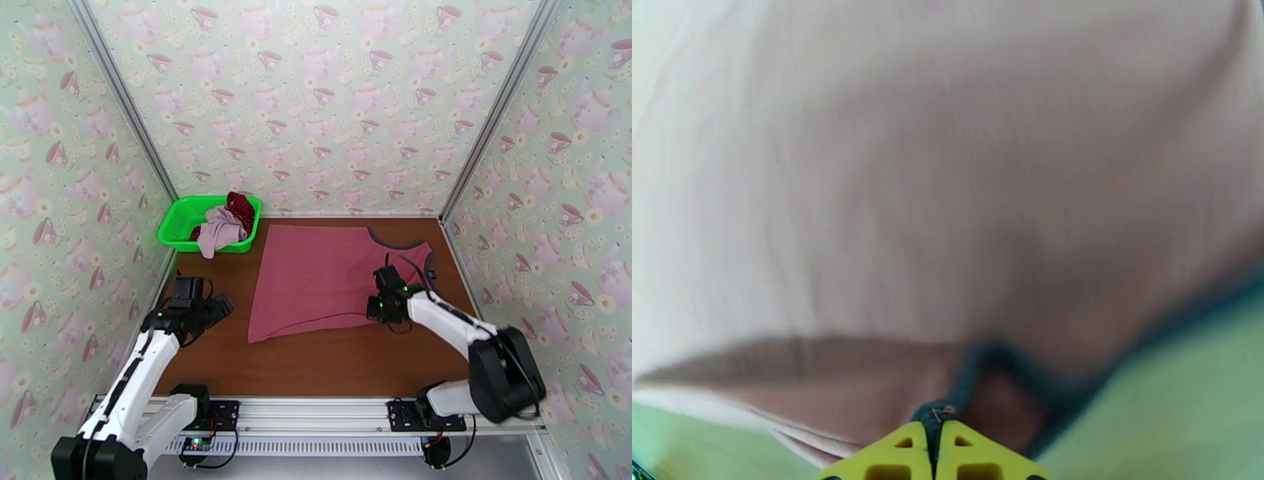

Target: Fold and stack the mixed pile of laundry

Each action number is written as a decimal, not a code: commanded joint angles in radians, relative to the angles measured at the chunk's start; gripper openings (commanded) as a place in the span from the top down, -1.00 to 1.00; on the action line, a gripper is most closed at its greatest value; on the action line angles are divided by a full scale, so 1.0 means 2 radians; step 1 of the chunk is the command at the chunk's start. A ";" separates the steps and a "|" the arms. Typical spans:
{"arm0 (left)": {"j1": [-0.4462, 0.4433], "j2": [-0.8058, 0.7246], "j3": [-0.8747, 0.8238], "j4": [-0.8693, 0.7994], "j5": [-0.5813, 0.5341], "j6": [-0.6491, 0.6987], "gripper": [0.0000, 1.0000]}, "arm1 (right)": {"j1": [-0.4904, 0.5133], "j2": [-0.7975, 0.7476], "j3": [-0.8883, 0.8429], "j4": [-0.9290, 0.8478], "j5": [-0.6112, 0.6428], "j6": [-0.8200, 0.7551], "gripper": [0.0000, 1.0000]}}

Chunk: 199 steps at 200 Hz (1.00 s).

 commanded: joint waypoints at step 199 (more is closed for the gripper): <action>-0.174 0.157 -0.049 0.057 0.071 -0.077 -0.38 | 0.041 -0.165 0.091 -0.030 0.004 -0.456 -0.01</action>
